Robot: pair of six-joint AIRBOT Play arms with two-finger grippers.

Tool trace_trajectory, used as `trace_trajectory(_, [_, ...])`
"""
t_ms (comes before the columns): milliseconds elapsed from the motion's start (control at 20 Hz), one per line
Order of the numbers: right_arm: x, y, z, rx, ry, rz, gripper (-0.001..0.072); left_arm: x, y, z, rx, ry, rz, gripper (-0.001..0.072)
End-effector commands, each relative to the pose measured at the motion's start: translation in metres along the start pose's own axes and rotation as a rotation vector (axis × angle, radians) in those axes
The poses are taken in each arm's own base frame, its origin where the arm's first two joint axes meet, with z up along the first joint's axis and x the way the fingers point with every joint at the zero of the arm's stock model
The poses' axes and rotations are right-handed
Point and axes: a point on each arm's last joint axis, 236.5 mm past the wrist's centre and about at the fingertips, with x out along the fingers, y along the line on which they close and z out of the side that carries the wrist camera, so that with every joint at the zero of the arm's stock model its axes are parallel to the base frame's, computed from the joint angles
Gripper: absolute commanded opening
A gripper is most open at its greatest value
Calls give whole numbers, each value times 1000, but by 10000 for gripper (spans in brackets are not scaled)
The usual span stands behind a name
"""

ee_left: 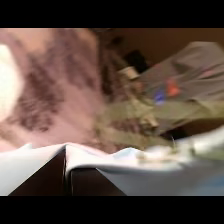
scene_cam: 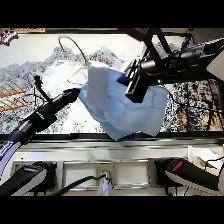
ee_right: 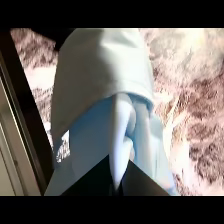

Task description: Fold the clothes and pants, and hang the long-sleeved shirts on hangers.

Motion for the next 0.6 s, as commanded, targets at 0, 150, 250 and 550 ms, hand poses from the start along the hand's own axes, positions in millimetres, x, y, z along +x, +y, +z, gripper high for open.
trace_trajectory(0, [-4, -2, 43, 66, -181, -5, 21, -4, -29, 25, 9, -103, -128, 11])
trace_trajectory(150, [-8, 9, 59, 87, -248, 50, 19, -13, -35, 61, 5, -247, -161, 11])
trace_trajectory(250, [-9, 16, 55, 85, -230, 74, 20, -21, -24, 83, 10, -328, -132, 11])
trace_trajectory(550, [-9, 15, 41, 65, -165, 60, 20, -45, -12, 118, 34, -434, -135, 11])
